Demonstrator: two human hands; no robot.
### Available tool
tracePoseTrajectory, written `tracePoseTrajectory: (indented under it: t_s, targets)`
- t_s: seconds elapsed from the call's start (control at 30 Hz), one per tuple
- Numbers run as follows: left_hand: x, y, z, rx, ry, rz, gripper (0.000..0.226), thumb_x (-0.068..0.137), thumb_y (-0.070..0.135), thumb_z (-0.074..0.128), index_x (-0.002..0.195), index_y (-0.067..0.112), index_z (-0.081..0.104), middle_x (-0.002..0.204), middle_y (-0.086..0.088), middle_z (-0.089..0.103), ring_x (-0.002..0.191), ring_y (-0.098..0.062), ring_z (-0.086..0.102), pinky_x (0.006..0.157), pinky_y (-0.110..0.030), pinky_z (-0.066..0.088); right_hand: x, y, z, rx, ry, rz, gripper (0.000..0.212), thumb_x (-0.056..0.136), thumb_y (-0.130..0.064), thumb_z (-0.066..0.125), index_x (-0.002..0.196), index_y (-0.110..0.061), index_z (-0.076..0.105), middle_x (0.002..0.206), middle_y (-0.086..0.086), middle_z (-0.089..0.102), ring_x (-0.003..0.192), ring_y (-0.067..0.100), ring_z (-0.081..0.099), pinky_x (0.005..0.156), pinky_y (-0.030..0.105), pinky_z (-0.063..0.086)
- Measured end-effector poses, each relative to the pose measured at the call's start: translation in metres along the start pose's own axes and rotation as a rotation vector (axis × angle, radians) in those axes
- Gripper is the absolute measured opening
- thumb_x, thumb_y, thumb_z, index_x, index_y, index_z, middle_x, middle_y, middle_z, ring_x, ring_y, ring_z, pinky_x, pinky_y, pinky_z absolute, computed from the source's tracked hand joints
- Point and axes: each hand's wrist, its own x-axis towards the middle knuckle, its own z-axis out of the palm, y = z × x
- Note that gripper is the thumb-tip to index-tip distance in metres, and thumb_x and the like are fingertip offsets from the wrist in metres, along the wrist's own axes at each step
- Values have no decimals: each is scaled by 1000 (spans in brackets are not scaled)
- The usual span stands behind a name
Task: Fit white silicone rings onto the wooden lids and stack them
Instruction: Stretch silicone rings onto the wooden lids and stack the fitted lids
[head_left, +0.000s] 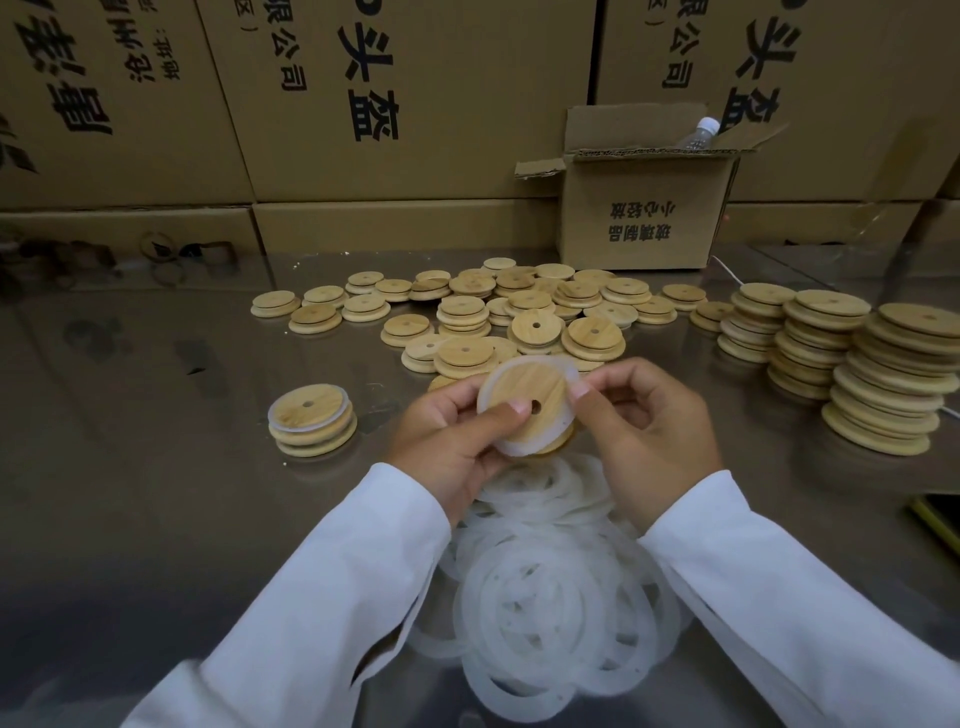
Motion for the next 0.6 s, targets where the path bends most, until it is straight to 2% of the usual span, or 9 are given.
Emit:
tracePoseTrajectory:
  t_s: [0.07, 0.13, 0.23, 0.4, 0.6]
  targets:
    - [1, -2, -2, 109, 14, 11, 33, 64, 8, 66, 97, 8, 67, 96, -16, 71, 92, -27, 68, 81, -34, 56, 0, 1, 0, -34, -20, -4, 18, 81, -11, 65, 68, -22, 60, 66, -9, 61, 60, 3, 56, 60, 13, 46]
    - [1, -3, -4, 214, 35, 37, 30, 61, 21, 69, 89, 14, 72, 96, -17, 71, 96, -32, 66, 90, -43, 52, -2, 1, 1, -60, -48, -16, 17, 80, -13, 66, 67, -22, 61, 66, -8, 62, 65, 8, 58, 64, 20, 48]
    - [0, -1, -5, 258, 51, 67, 30, 56, 33, 71, 81, 18, 75, 91, -15, 71, 93, -34, 65, 92, -50, 49, -2, 1, 0, -87, -90, -17, 13, 79, -16, 68, 69, -22, 63, 69, -7, 66, 71, 12, 62, 67, 23, 50]
    - [1, 0, -5, 200, 31, 107, 31, 59, 29, 70, 86, 14, 73, 86, -10, 71, 84, -24, 66, 88, -43, 52, 4, -2, -5, -85, -101, -19, 16, 79, -17, 69, 65, -23, 64, 63, -11, 64, 61, 1, 57, 58, 7, 42]
    - [0, 2, -2, 93, 29, 121, 39, 67, 19, 63, 102, 2, 65, 90, -11, 70, 82, -19, 68, 74, -29, 57, 5, -6, -7, -114, -120, -92, 18, 80, -17, 68, 64, -25, 63, 60, -20, 63, 61, -2, 56, 59, 6, 41]
